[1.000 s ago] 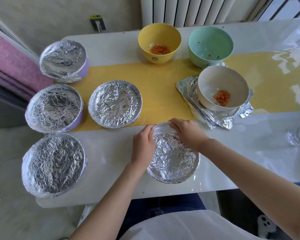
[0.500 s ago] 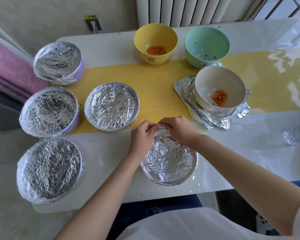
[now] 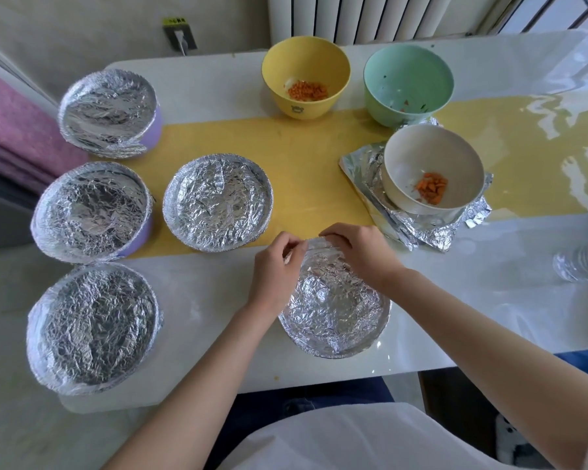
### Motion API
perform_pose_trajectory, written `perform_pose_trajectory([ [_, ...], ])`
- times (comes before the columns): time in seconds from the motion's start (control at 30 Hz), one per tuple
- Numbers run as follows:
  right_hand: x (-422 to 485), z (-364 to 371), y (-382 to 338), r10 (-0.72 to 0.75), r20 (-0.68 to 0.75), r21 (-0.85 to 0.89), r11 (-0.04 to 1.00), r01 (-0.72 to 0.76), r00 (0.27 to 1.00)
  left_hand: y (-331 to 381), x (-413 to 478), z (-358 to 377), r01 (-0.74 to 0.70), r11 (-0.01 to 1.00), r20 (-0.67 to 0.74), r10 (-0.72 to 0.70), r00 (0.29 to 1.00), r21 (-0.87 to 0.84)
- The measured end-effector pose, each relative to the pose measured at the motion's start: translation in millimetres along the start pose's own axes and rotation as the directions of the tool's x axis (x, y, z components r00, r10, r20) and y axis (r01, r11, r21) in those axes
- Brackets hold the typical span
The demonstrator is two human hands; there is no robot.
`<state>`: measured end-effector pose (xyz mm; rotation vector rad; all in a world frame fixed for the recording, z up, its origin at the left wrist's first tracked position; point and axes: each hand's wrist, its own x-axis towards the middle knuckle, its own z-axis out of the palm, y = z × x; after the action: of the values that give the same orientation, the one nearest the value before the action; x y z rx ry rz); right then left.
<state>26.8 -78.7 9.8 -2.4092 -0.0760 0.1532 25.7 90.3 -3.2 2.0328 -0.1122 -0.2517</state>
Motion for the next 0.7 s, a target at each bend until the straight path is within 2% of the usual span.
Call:
perform_pose_trajectory([
  [0.27, 3.1, 2.0, 2.0, 0.005, 0.037, 0.014, 1.000, -0.006, 0.999, 1.7, 3.1, 5.0, 0.127, 0.985, -0.062, -0.135, 0.989, -0.115],
  [0.53, 4.7, 0.3, 4.3, 0.010, 0.096, 0.022, 1.000, -0.012, 0.995, 4.8, 1.9, 6.4, 0.169, 0.980, -0.078, -0.177, 0.981, -0.103],
  [0.6, 4.8, -0.6, 3.4, 0.027, 0.125, 0.015, 0.999, -0.029, 0.992, 5.3, 1.3, 7.4, 0.153, 0.987, -0.064, -0.156, 0.986, -0.049],
  [0.7, -1.8, 1.6, 6.8, -0.041, 0.099, -0.024, 0.999, 0.044, 0.994, 5.3, 0.0, 8.9, 0.040, 0.999, -0.088, -0.038, 0.995, 0.013],
])
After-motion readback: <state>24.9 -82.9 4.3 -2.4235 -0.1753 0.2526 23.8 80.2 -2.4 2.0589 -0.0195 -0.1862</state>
